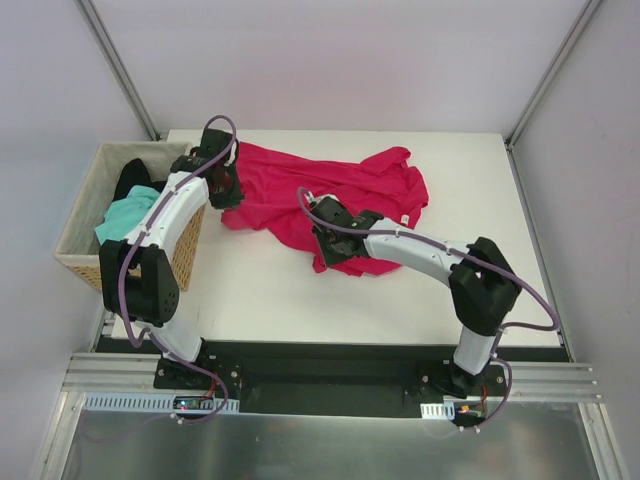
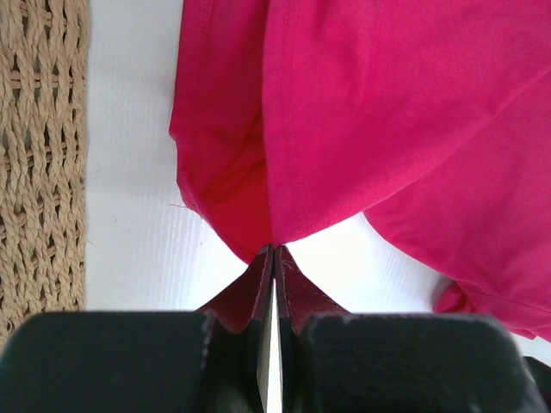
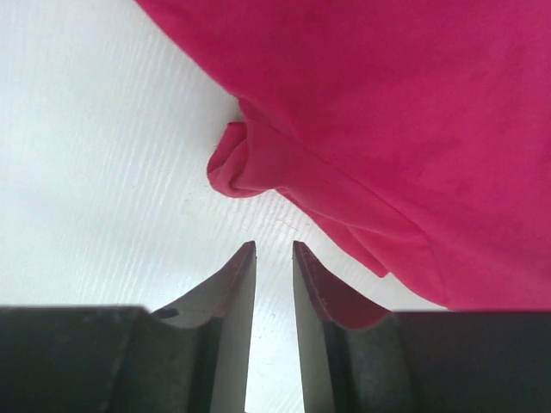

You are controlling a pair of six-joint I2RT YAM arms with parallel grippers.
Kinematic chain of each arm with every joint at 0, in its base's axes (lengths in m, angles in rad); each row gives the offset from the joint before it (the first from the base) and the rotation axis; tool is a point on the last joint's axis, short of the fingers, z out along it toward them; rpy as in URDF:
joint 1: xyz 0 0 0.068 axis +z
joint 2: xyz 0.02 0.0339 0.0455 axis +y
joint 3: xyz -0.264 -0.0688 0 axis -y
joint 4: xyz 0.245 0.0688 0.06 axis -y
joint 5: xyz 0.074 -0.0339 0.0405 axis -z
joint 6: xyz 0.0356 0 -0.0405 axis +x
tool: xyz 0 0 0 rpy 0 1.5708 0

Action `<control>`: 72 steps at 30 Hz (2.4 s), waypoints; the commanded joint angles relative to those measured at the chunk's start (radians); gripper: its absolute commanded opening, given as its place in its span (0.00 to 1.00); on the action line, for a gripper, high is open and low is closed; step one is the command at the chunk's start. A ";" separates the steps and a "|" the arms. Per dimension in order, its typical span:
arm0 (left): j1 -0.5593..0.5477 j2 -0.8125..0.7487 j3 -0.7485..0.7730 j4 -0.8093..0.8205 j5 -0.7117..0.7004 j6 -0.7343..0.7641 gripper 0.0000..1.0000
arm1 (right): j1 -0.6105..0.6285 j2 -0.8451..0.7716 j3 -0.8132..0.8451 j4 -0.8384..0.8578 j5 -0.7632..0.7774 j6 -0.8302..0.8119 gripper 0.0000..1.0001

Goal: Fold and stack the t-shirts
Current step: Flatten out the tshirt

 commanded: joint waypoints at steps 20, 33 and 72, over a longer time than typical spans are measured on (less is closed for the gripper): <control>0.005 -0.086 0.036 -0.053 -0.018 0.019 0.00 | 0.050 0.175 0.108 0.068 -0.068 -0.012 0.46; 0.012 -0.100 0.045 -0.079 -0.037 0.037 0.00 | 0.021 0.192 0.109 0.085 -0.070 -0.010 0.43; 0.080 -0.089 0.240 -0.101 -0.032 0.036 0.00 | -0.034 -0.164 0.082 -0.127 0.291 0.037 0.01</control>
